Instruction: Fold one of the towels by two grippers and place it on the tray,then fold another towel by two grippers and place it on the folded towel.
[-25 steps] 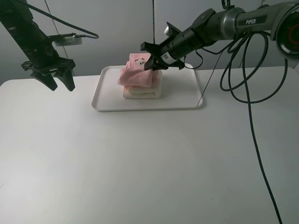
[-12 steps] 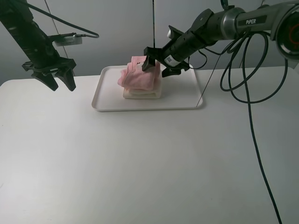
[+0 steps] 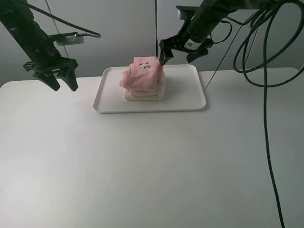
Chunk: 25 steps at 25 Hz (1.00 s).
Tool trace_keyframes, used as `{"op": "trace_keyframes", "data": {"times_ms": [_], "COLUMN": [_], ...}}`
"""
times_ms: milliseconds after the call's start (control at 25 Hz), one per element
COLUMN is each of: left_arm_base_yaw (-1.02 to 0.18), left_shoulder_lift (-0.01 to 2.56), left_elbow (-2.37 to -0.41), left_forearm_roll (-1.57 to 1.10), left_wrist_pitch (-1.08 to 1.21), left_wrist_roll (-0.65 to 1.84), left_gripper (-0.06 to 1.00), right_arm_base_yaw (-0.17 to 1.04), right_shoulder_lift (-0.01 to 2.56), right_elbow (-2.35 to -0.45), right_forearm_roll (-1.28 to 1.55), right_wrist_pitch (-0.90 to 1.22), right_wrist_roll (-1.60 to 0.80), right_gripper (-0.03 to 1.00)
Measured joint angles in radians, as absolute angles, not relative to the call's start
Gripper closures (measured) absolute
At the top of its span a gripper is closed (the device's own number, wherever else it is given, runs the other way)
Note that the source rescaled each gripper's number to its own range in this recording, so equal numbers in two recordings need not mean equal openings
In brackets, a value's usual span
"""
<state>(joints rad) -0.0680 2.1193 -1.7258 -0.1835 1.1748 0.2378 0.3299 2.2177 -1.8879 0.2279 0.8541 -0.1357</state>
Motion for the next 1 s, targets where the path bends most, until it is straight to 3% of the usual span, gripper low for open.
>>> {"op": "trace_keyframes", "data": {"times_ms": [240, 560, 1000], "left_arm_base_yaw": [-0.068, -0.068, -0.068], "left_shoulder_lift": [2.034, 1.71, 1.21], "left_elbow": [-1.654, -1.373, -0.965], "left_forearm_roll": [-0.203, -0.166, -0.108], "left_wrist_pitch": [1.125, 0.978, 0.956], "left_wrist_roll": [0.258, 0.264, 0.21], "left_gripper": [0.15, 0.15, -0.02], "right_arm_base_yaw": [0.33, 0.33, 0.33], "right_shoulder_lift": [2.052, 1.697, 1.121], "right_elbow": [-1.806, -1.314, -0.848], "right_forearm_roll": [0.035, -0.014, -0.014], "right_wrist_pitch": [0.873, 0.775, 0.942], "right_wrist_roll": [-0.047, 0.0, 0.0], "right_gripper": [-0.03, -0.03, -0.03]}}
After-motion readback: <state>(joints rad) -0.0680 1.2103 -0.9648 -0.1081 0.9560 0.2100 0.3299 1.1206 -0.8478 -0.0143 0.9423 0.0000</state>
